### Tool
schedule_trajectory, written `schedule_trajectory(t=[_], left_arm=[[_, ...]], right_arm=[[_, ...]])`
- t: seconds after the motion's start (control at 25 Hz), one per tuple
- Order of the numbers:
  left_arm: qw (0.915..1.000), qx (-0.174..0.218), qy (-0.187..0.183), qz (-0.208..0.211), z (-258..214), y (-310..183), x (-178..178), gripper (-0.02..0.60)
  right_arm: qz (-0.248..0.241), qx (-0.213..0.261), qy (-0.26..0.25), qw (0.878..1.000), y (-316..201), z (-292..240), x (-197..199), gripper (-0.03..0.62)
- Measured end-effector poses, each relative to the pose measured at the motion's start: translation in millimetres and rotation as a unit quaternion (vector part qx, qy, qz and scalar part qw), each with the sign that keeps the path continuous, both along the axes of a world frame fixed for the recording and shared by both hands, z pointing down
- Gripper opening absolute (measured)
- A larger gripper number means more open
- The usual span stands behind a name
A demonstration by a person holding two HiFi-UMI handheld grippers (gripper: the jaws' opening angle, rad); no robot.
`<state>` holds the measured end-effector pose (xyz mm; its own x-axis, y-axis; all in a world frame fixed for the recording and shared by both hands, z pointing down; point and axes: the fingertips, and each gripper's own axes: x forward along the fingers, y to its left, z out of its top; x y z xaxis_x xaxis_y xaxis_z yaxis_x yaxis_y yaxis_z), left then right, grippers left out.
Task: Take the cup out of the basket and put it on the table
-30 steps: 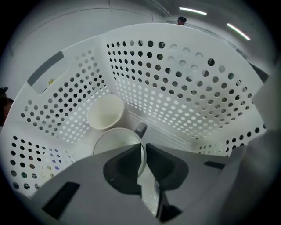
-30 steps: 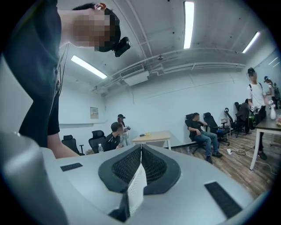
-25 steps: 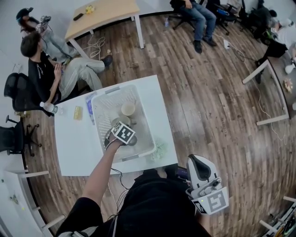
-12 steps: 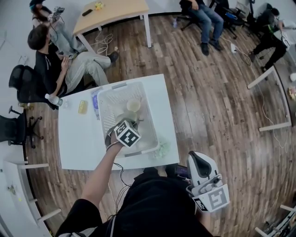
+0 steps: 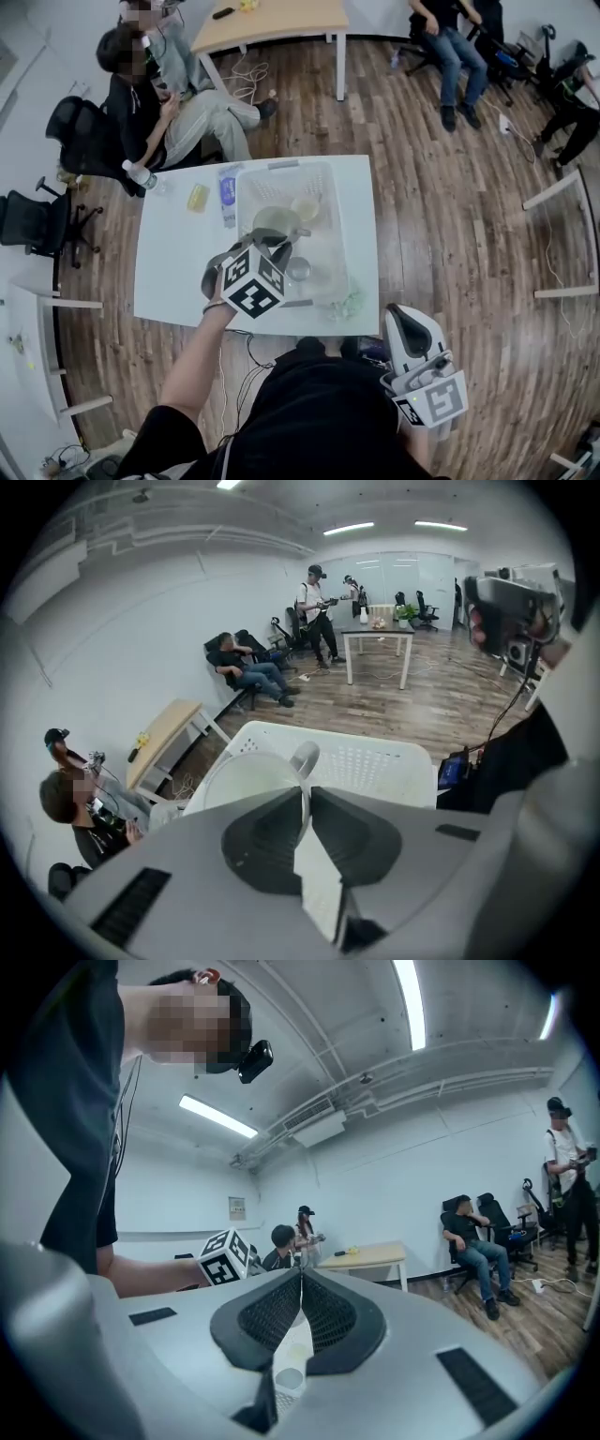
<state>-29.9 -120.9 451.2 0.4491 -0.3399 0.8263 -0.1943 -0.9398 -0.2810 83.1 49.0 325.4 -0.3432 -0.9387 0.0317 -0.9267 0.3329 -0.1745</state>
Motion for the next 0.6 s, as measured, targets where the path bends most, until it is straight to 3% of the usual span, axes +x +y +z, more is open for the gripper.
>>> schedule_trajectory(t=[0.28,0.6], left_arm=[[0.9978,0.036,-0.011,-0.055,-28,-8,-70,0.034],[0.9879,0.025,-0.036,-0.149,2,-19,-165,0.035]], right_arm=[[-0.042,0.003,0.0,0.999,-14,-1,-29,0.026],[-0.088,-0.002,0.008,0.996,-30,0,-69,0.026]])
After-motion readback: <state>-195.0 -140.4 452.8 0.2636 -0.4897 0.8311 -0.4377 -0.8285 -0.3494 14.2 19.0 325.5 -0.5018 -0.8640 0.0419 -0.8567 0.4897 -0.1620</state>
